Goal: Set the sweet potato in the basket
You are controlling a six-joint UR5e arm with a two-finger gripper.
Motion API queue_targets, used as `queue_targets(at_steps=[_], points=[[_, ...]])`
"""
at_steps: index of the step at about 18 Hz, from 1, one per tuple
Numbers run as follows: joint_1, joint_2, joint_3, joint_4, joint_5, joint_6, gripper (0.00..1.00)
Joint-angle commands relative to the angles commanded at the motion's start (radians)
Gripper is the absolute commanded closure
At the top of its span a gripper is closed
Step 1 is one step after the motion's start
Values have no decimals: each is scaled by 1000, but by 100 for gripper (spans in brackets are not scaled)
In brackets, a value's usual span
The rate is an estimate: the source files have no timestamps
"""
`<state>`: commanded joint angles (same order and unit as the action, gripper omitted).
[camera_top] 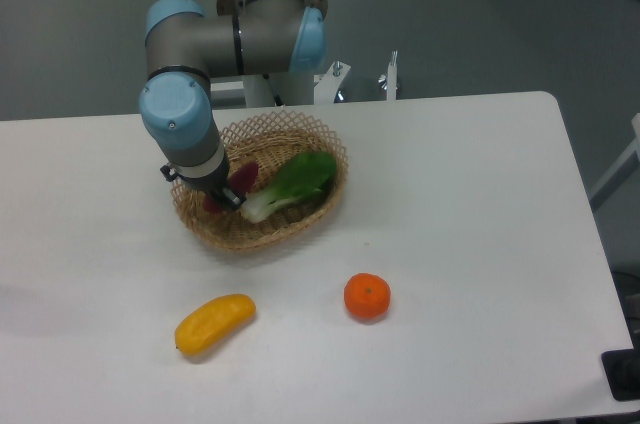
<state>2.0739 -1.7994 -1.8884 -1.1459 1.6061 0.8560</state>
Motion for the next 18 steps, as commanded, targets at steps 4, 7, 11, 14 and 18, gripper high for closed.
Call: queue_targets(at_steps=[4,7,11,14,18], points=[[2,2,17,5,-2,2,0],[34,-5,46,11,-2,8,0],[142,-5,72,51,-3,20,0],[234,-11,106,57,-6,69,0],[346,-37,179,55,-11,176,0]])
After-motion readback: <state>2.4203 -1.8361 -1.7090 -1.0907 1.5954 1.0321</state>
